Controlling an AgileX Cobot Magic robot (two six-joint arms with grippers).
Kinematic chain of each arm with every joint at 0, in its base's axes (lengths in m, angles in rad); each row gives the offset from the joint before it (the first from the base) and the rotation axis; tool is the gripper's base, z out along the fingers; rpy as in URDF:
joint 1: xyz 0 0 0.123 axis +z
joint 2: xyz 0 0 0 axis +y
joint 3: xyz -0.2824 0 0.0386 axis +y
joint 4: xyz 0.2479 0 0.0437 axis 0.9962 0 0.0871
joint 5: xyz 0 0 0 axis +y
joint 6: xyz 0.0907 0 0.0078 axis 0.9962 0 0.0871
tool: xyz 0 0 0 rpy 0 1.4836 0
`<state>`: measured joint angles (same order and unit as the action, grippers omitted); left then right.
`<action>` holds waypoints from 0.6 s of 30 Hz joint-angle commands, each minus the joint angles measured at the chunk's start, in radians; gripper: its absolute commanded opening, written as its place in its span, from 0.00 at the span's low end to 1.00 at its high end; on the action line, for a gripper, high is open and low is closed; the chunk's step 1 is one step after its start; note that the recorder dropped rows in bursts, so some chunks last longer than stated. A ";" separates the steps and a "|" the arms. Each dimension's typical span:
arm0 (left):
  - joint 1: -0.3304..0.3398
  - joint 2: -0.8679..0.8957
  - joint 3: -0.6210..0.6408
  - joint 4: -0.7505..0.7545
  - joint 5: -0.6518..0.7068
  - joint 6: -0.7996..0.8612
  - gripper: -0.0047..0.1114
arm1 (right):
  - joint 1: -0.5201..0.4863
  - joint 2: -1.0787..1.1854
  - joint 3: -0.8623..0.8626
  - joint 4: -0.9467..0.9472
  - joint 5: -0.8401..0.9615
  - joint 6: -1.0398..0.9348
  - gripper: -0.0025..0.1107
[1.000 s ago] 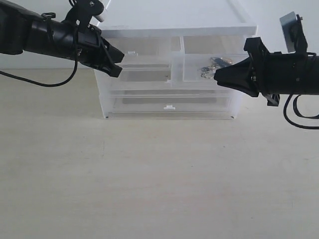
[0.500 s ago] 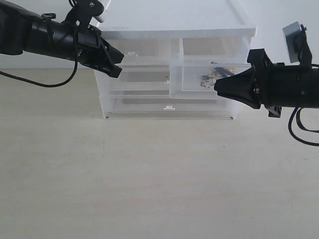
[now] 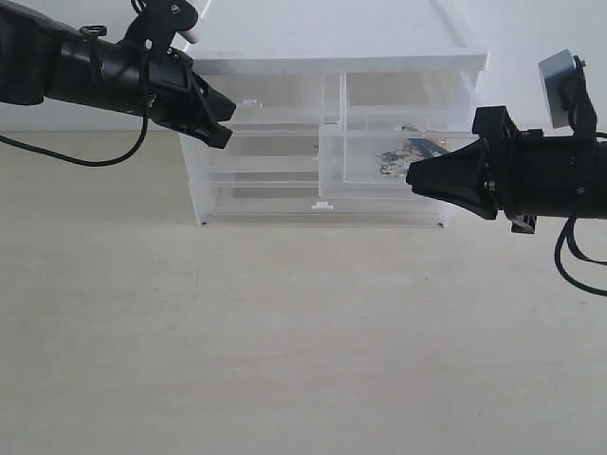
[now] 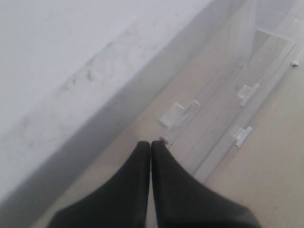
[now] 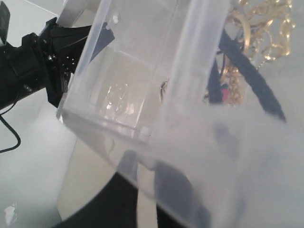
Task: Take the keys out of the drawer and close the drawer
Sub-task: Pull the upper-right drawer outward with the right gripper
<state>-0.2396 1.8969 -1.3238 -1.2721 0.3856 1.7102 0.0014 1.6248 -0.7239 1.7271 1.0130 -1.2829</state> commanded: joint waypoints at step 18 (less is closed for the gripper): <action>0.010 0.013 -0.037 -0.074 -0.202 -0.004 0.08 | 0.009 -0.036 0.015 -0.067 -0.021 -0.036 0.44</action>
<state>-0.2396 1.8989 -1.3238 -1.2721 0.3871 1.7102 0.0094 1.6021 -0.7125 1.6630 0.9834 -1.3040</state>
